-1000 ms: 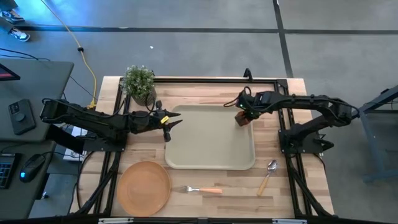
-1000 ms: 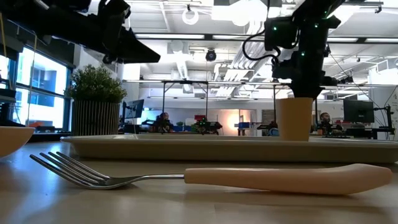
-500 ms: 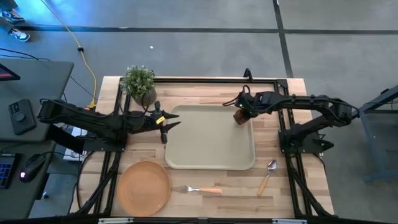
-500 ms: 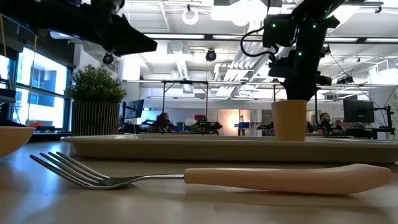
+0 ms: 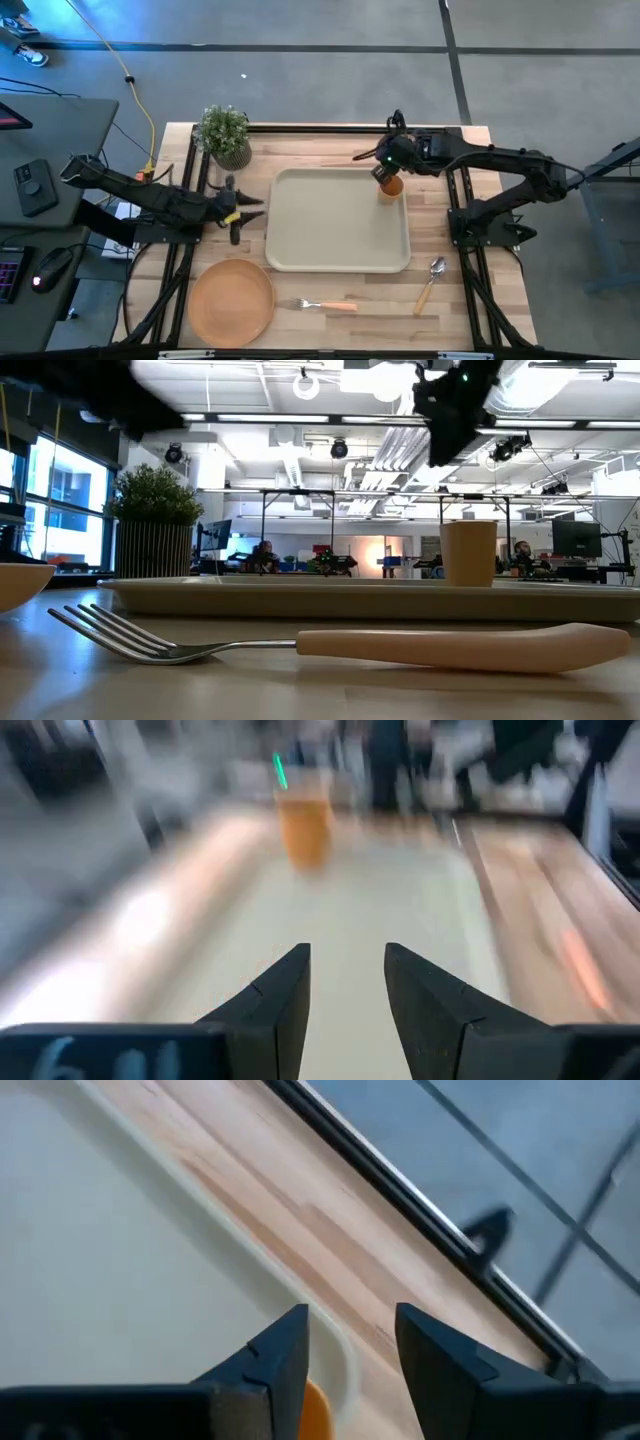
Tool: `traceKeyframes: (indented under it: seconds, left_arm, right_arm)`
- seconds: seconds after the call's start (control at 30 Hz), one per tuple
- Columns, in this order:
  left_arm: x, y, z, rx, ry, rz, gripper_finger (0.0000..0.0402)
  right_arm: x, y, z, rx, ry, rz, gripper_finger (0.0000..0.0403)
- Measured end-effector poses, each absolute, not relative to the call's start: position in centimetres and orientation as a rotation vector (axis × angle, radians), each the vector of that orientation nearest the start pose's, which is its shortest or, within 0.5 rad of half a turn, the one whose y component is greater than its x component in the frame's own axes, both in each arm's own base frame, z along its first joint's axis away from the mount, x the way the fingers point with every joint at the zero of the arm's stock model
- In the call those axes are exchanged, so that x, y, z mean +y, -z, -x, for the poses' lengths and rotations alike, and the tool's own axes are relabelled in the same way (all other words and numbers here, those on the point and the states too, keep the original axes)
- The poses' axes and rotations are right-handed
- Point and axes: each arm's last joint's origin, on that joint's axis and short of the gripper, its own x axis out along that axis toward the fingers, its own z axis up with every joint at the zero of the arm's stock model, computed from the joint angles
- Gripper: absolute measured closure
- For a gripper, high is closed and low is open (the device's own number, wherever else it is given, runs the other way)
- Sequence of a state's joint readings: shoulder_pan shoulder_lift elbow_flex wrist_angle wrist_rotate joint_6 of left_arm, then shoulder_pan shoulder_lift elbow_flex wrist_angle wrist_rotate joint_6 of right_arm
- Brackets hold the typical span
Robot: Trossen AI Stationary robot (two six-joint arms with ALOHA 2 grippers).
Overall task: Pick and place plate/cup/fork/spoon on tray
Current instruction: Put the orange plate on the tray
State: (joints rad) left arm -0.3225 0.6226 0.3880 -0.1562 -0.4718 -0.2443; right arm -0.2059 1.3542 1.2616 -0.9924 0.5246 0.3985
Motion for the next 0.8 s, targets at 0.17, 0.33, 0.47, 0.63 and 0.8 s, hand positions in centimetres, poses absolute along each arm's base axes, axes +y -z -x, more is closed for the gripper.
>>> traceKeyframes:
  seconds: [0.17,0.33,0.47,0.63,0.8]
  left_arm:
    - [-4.5,-21.7,-13.7,0.427,-0.055,0.425,0.0282]
    - [-6.3,-22.0,-13.6,0.489,0.018,0.542,0.0282]
    - [-7.5,-20.3,-13.4,0.670,-0.045,0.582,0.0282]
    - [-8.3,-17.9,-13.5,0.853,-0.161,0.536,0.0282]
    - [-8.4,-16.5,-13.8,0.998,-0.193,0.571,0.0282]
  right_arm:
    - [-5.1,-30.2,-26.6,0.831,0.710,-0.167,0.0268]
    - [-3.8,-28.7,-28.9,0.630,0.433,-0.180,0.0267]
    - [-2.6,-26.5,-29.6,0.508,0.323,-0.138,0.0267]
    - [-1.1,-22.5,-30.4,0.447,0.084,-0.059,0.0267]
    - [0.6,-19.5,-31.6,0.382,-0.161,0.005,0.0267]
